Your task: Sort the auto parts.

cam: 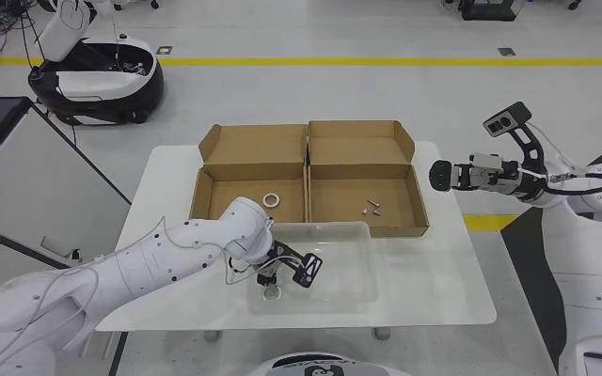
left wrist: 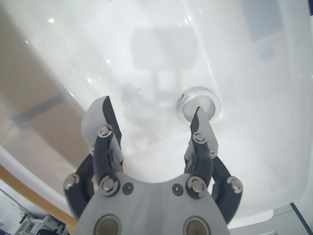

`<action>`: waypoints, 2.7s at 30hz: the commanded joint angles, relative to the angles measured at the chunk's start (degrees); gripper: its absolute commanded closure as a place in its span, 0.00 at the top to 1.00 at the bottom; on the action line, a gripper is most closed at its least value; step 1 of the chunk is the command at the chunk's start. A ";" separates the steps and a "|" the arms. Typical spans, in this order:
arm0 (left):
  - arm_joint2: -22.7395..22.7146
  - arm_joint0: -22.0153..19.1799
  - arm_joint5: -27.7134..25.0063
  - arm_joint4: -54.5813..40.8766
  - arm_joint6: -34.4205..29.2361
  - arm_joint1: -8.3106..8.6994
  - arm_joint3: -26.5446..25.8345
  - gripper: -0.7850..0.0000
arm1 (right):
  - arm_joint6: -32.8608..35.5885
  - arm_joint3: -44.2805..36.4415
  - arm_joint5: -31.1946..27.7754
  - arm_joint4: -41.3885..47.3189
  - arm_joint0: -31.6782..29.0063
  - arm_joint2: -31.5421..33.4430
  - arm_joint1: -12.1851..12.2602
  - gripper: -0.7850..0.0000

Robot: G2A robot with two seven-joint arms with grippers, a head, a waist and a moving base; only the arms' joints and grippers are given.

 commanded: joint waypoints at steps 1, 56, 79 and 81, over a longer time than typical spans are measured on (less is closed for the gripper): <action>0.00 0.11 0.00 0.01 0.00 -0.17 0.24 0.74 | 0.00 0.00 0.00 0.00 0.00 0.00 0.00 1.00; 0.00 1.72 0.00 0.94 0.00 -1.72 2.81 0.34 | 0.00 0.00 0.00 0.00 0.00 0.00 0.00 1.00; 0.00 -8.00 7.50 -12.36 -7.50 -0.26 -2.95 0.00 | 0.00 0.00 0.00 0.00 0.00 0.00 0.00 1.00; 0.00 -10.24 9.06 -14.58 -9.06 0.60 -5.45 0.00 | 0.00 0.00 0.00 0.00 0.00 0.00 0.00 1.00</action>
